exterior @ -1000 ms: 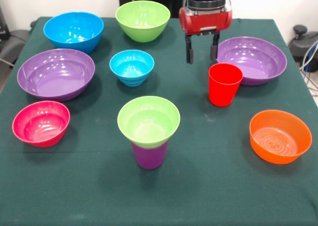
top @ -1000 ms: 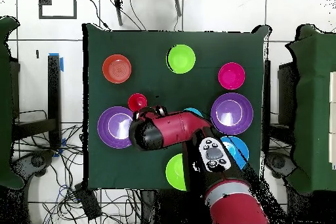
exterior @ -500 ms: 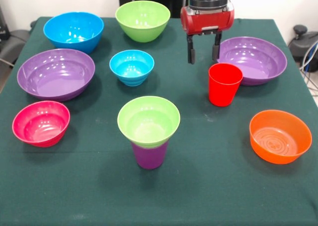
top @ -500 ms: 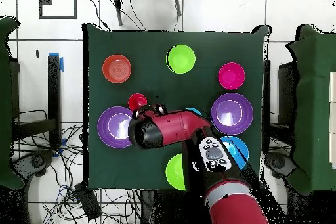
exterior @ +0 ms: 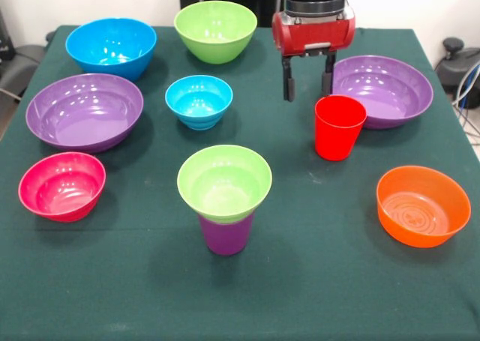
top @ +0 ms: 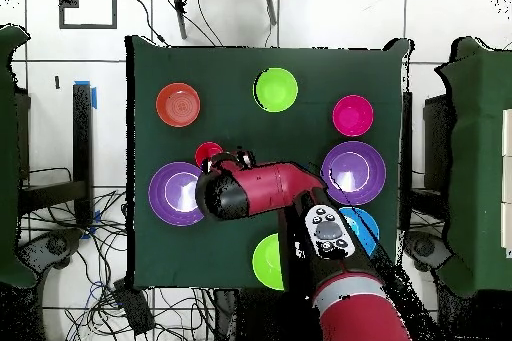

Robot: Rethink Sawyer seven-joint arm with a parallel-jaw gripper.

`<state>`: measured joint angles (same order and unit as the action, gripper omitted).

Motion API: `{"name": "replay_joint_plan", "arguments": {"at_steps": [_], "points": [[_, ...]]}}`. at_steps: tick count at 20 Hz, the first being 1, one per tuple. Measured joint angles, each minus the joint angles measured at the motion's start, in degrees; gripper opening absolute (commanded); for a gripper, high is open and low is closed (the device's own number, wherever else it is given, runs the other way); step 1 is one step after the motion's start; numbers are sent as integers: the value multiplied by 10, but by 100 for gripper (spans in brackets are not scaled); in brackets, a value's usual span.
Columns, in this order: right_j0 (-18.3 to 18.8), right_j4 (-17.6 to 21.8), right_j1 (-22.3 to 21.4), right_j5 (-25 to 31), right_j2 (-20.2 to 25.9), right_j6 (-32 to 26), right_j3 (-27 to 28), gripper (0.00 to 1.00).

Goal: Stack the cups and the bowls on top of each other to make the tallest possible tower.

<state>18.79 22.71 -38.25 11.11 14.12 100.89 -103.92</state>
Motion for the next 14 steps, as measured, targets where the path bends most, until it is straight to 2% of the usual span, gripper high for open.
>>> {"name": "replay_joint_plan", "arguments": {"at_steps": [14], "points": [[-4,-17,1,13,0,0,29,100]]}}
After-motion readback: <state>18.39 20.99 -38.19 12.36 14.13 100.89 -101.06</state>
